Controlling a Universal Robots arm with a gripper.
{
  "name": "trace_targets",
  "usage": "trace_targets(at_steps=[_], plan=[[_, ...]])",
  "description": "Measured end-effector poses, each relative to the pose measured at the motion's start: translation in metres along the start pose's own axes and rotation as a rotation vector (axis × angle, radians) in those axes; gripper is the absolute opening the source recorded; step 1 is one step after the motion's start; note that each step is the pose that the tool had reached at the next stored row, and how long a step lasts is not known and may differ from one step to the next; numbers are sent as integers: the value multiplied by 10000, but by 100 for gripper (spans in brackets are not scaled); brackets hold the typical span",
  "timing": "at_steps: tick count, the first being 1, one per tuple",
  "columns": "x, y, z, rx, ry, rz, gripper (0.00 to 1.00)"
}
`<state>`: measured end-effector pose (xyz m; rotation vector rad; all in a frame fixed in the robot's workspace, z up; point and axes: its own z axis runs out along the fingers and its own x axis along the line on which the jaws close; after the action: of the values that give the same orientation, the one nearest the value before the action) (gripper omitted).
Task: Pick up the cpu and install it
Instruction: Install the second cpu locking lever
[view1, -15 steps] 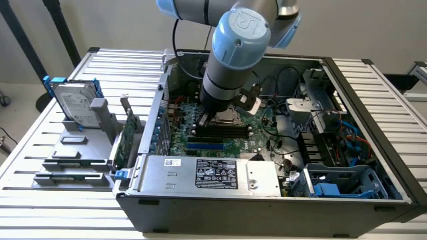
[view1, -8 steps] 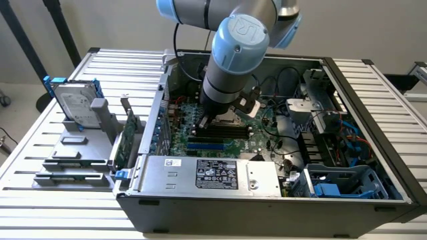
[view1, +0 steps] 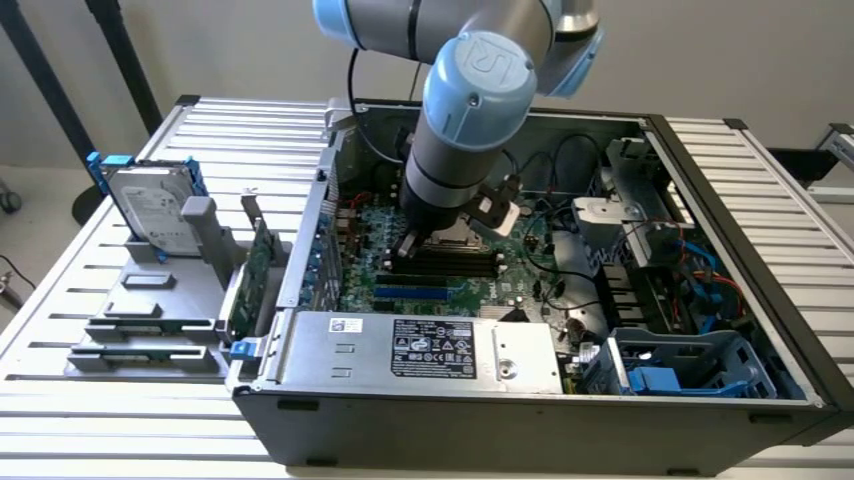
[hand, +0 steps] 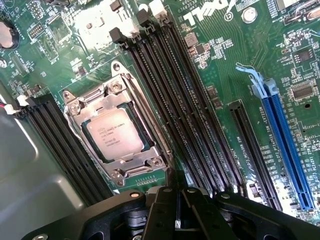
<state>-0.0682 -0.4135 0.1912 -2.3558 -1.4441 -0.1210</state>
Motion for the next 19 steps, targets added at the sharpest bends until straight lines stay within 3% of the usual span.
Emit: trace_targets(at_steps=[9, 12, 15, 19], plan=[[-2, 2, 10, -32, 13, 106, 11], [-2, 3, 11, -53, -28, 119, 11], [-2, 3, 10, -80, -109, 135, 11], [-1, 0, 5, -70, -157, 154, 11]])
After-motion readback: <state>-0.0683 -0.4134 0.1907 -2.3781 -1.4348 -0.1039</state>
